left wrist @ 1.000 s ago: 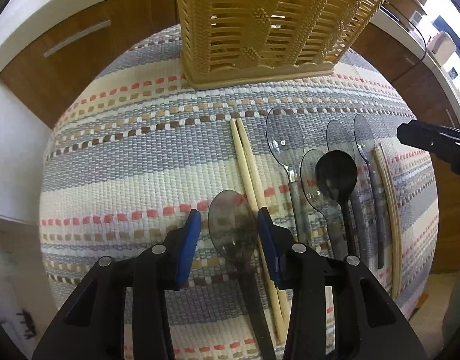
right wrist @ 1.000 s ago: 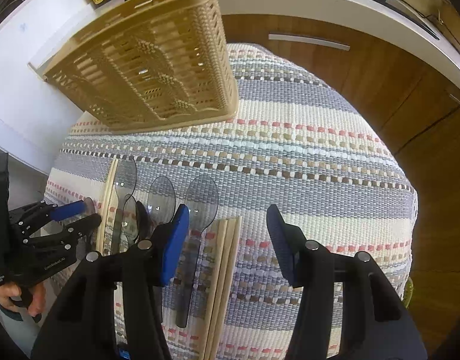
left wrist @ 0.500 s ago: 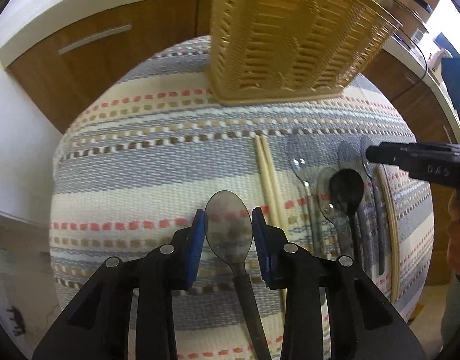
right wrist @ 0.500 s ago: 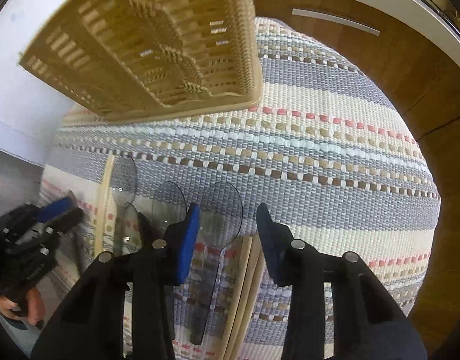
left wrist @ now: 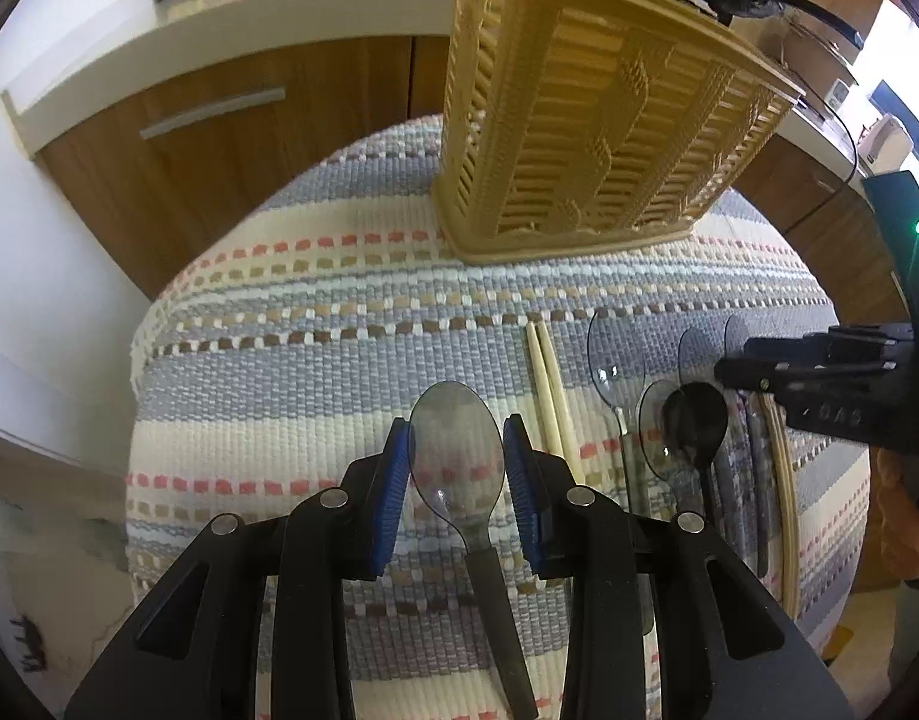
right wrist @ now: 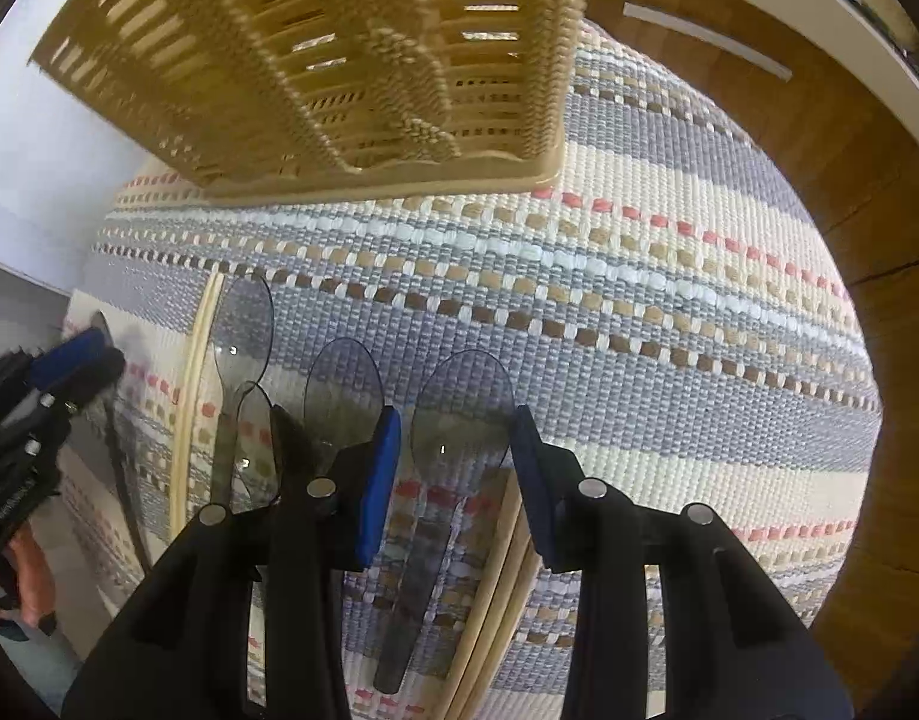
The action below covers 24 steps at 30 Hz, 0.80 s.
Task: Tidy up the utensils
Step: 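Lift the clear spoon with the left gripper and drop it into the tan caddy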
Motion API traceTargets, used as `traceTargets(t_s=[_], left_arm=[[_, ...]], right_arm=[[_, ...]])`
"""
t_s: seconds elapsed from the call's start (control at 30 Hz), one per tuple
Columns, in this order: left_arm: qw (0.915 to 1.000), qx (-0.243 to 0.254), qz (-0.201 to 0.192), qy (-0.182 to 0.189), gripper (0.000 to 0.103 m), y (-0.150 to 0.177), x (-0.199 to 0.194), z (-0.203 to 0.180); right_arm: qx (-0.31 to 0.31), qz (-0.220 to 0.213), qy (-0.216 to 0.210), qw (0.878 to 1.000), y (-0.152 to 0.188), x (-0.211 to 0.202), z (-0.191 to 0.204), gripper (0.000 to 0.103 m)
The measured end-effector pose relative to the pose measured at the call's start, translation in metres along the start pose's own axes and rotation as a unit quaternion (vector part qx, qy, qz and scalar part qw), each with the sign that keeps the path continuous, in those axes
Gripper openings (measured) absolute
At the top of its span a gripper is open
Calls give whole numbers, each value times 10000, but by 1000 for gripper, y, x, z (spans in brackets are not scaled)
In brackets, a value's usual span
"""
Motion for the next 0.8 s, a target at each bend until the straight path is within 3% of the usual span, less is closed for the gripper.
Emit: traceTargets(t_s=[0.1,0.23,0.47,0.67,0.8], left_arm=[[9997,-46,-222,5,30,0,-10,-1],[9977,-87,-667,12,30,-1,-29,-1],[9882,-163,-1521,-13,29,-6,-82,-5],[9748,-271,-2212,44,29,-16,-130,-4],[9591,-459,-2792,103,29,-38,-174,5]], right_arm=[[-148,-78,121,9998,9,2,6,31],[-236,-284,-106,9993,20,-5,7,31],[-797,-1171,-268,9896,50,-54,26,31],[-1154,-2043,-486,9709,52,-114,36,31],[-1290,-2802,-641,9491,39,-177,41,31]])
Point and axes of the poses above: each gripper's, at about its wrist camera, not at the fingertips, and x roughly the way its jaws point, z to its left, y to its underside, the point moved 1 cm from there along x, roughly the way its jaws point, and after that the axes turned 13 degrees about -y, right-handed, at the moved point
